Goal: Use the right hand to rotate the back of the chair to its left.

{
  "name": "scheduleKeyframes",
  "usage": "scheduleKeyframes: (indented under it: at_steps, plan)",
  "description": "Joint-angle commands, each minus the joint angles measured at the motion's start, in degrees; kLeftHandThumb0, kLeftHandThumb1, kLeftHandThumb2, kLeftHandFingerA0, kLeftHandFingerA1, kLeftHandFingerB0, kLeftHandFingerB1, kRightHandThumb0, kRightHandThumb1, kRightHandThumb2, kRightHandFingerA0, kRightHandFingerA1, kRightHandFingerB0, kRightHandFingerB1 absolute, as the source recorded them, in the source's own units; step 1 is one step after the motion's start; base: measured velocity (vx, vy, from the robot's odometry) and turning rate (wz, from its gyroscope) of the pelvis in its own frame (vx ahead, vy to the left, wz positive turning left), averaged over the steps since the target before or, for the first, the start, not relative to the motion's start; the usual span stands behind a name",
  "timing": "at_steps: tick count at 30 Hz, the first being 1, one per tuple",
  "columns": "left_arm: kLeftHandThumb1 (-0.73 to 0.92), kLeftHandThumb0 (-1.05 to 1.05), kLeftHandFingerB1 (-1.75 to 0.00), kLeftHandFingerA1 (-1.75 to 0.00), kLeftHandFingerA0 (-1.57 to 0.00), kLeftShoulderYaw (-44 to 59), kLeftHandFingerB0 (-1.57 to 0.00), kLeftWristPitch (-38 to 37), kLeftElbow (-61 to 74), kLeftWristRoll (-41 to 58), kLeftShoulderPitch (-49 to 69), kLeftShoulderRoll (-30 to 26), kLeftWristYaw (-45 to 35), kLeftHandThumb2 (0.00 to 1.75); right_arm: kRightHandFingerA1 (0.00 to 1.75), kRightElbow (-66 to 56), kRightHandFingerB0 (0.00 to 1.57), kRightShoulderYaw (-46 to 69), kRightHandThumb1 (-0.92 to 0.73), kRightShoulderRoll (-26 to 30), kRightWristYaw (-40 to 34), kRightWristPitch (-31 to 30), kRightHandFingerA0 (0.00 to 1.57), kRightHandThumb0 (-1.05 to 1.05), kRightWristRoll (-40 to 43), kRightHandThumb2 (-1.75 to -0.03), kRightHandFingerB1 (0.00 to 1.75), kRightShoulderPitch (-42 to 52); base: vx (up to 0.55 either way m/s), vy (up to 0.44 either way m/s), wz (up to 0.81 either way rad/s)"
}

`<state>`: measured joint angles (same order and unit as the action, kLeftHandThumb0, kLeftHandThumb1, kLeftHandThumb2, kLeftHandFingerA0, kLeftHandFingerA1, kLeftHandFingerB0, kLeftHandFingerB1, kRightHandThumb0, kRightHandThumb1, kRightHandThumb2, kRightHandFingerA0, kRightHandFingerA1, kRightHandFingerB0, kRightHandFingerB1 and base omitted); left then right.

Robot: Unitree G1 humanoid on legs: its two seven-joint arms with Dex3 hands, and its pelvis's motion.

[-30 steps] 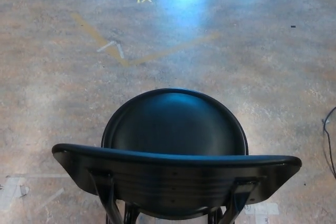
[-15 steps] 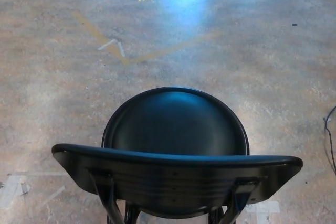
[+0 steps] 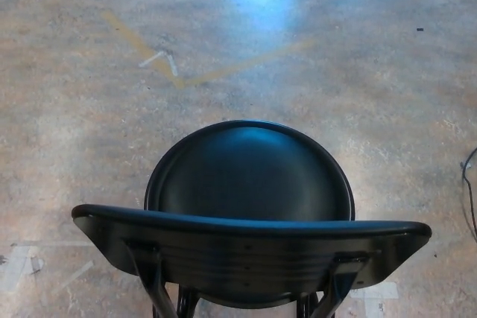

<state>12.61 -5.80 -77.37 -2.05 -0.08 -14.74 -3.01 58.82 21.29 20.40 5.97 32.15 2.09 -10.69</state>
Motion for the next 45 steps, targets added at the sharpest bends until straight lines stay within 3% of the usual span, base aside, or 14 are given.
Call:
scheduleKeyframes:
  at_steps: [1, 9, 10, 20, 21, 26, 29, 30, 35, 36, 37, 41, 44, 45]
  plan:
    - [0.86, -0.69, -0.39, -0.43, -0.53, -0.12, -0.48, -0.01, -0.30, -0.43, 0.17, -0.02, 0.44, 0.66, 0.06, -11.54, 0.00, -4.86, -0.58, 0.96, -0.33, 8.48, 0.00, -0.95, -4.63, -0.98, 0.00, 4.39, 0.00, 0.000, 0.00]
    - [0.85, -0.70, -0.40, -0.45, -0.55, 0.14, -0.51, -0.15, -0.16, -0.12, 0.07, -0.05, 0.58, 0.66, 0.05, -24.14, 0.00, -9.48, -0.59, 1.39, -1.15, 4.30, 0.00, -0.97, -6.70, -1.01, 0.00, 9.98, 0.00, 0.000, 0.00]
    - [0.85, -0.71, -0.39, -0.45, -0.55, 0.43, -0.49, 0.09, -0.11, 0.24, 0.05, -0.16, 0.18, 0.66, 0.00, -25.39, 0.00, -10.02, -0.72, 1.63, -0.72, 4.24, 0.00, -0.94, -6.89, -0.62, 0.00, 10.44, 0.00, 0.000, 0.00]
    - [0.86, -0.71, -0.39, -0.43, -0.55, 0.37, -0.49, 0.10, -0.16, -0.17, -0.11, -0.58, -0.18, 0.66, 0.00, -33.30, 0.00, -12.82, -0.52, 4.16, 2.62, 2.85, 0.00, -0.99, -6.76, -0.88, 0.00, 12.40, 0.00, 0.000, 0.00]
    - [0.87, -0.71, -0.39, -0.43, -0.54, 0.18, -0.48, -0.06, -0.12, -0.35, -0.25, -0.66, -0.25, 0.66, 0.00, -34.93, 0.00, -13.18, -0.67, 4.56, 2.90, 2.23, 0.00, -1.00, -7.01, -0.61, 0.00, 12.68, 0.00, 0.000, 0.00]
    - [0.88, -0.71, -0.39, -0.43, -0.53, -0.12, -0.47, 0.25, -0.12, -0.47, -0.45, -0.87, -0.15, 0.67, 0.00, -39.11, 0.00, -14.54, -0.51, 5.34, 3.72, 2.14, 0.00, -0.99, -7.73, -0.89, 0.00, 14.15, 0.00, 0.000, 0.00]
    - [0.88, -0.71, -0.38, -0.43, -0.52, 0.27, -0.46, 0.27, -0.07, 0.07, -0.19, -0.89, -0.69, 0.66, 0.00, -41.43, 0.00, -15.24, -0.49, 5.38, 3.69, 0.62, 0.00, -0.98, -8.31, -0.88, 0.00, 15.01, 0.00, 0.000, 0.00]
    - [0.87, -0.71, -0.39, -0.44, -0.54, 0.23, -0.48, 0.17, -0.12, -0.04, -0.05, -0.86, -0.54, 0.66, 0.00, -42.34, 0.00, -15.69, -0.64, 5.33, 4.52, 0.48, 0.00, -0.95, -7.72, -0.60, 0.00, 15.34, 0.00, 0.000, 0.00]
    - [0.86, -0.70, -0.39, -0.43, -0.54, 0.31, -0.48, 0.11, -0.25, -0.11, 0.02, -0.72, -0.03, 0.66, 0.00, -47.56, 0.00, -17.60, -0.48, 4.53, 6.32, -2.42, 0.00, -0.97, -6.69, -0.87, 0.00, 17.03, 0.00, 0.000, 0.00]
    - [0.86, -0.71, -0.39, -0.43, -0.53, 0.05, -0.48, 0.08, -0.25, -0.39, 0.01, -0.76, -0.13, 0.66, 0.00, -48.97, 0.00, -17.99, -0.65, 4.27, 5.85, -3.25, 0.00, -0.99, -7.58, -0.61, 0.00, 17.51, 0.00, 0.000, 0.00]
    - [0.86, -0.71, -0.39, -0.43, -0.54, -0.01, -0.49, 0.02, -0.26, -0.46, 0.01, -0.73, -0.09, 0.66, 0.00, -49.99, 0.00, -18.36, -0.49, 4.23, 5.58, -3.69, 0.00, -0.98, -8.50, -0.87, 0.00, 17.83, 0.00, 0.000, 0.00]
    - [0.85, -0.70, -0.40, -0.43, -0.54, 0.68, -0.49, 0.01, -0.18, 0.28, -0.06, -0.54, -0.16, 0.66, 0.00, -54.23, 0.00, -20.95, -0.52, 4.06, 6.17, -6.08, 0.00, -1.01, -10.67, -0.91, 0.00, 18.74, 0.00, 0.000, 0.00]
    - [0.85, -0.69, -0.39, -0.43, -0.53, 0.86, -0.48, 0.02, -0.21, 0.25, 0.02, -0.54, -0.28, 0.66, 0.00, -55.22, 0.00, -21.68, -0.69, 4.23, 5.87, -6.21, 0.00, -1.01, -11.71, -0.62, 0.00, 18.94, 0.00, 0.000, 0.00]
    - [0.85, -0.70, -0.39, -0.44, -0.53, 0.90, -0.47, 0.10, -0.21, 0.27, 0.04, -0.56, -0.35, 0.66, 0.00, -55.89, 0.00, -22.22, -0.53, 4.13, 5.53, -6.15, 0.00, -1.02, -12.83, -0.94, 0.00, 19.03, 0.00, 0.000, 0.00]
